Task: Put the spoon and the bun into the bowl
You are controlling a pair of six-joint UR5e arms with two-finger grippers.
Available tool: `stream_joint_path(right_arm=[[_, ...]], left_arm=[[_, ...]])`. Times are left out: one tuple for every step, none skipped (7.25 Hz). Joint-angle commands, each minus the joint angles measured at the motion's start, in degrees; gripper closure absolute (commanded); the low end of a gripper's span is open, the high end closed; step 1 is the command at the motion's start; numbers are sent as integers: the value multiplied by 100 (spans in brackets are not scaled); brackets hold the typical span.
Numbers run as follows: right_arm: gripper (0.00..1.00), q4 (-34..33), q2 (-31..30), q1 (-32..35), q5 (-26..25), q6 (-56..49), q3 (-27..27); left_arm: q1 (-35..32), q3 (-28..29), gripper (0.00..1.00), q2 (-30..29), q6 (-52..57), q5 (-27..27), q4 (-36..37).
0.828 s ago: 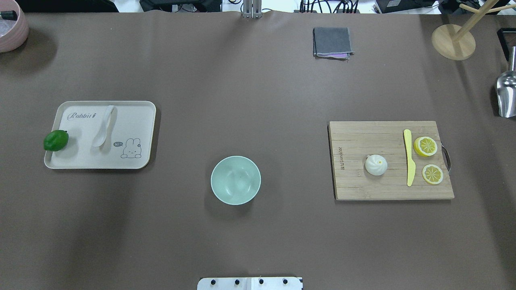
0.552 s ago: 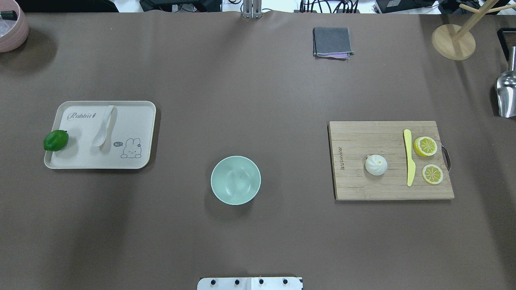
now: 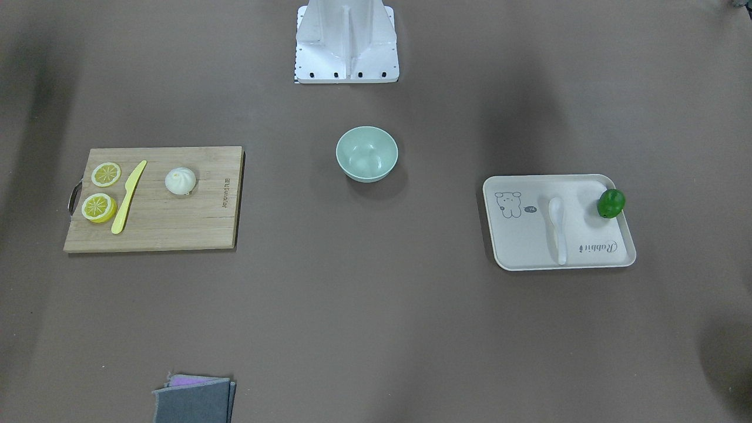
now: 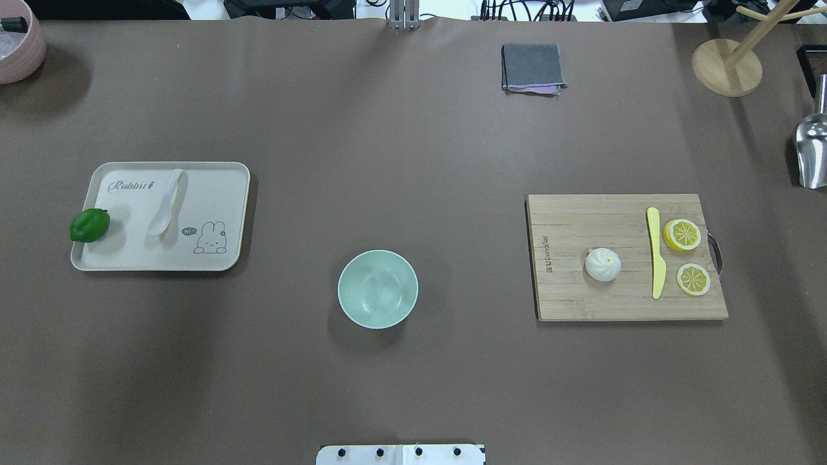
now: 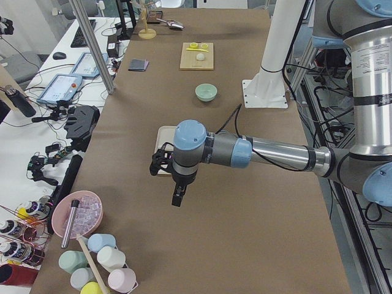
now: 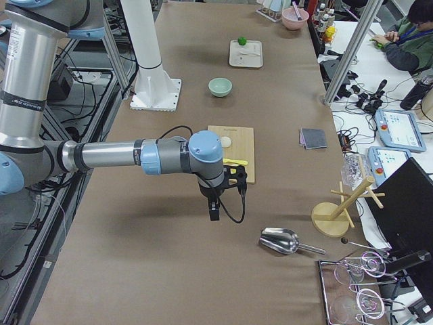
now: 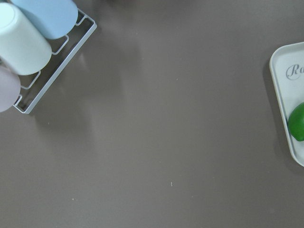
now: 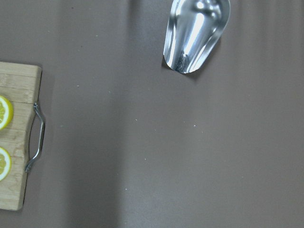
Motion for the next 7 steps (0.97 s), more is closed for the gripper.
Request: stream_joint_path(right_arm=[[0, 0, 273, 0, -42, 26, 351], [0, -9, 397, 0, -33, 34, 300], [0, -9, 390, 0, -16, 34, 291], [0, -9, 373, 0, -24, 34, 291], [0, 0, 390, 0, -24, 17, 204], [0, 235, 390, -17, 2, 34, 238], [0, 490, 390, -87, 37, 60, 177]], left_arm=[[0, 42, 1, 3, -21, -1, -1068], [-1, 382, 1, 3, -64, 69, -1902], [-1, 499, 1, -32, -56, 18, -2015], [8, 483, 1, -41, -39, -18, -2060], [8, 465, 1, -102, -21, -27, -2078], [26, 413, 1, -94, -47, -35, -2374], [304, 525, 1, -294, -256, -53, -2585]])
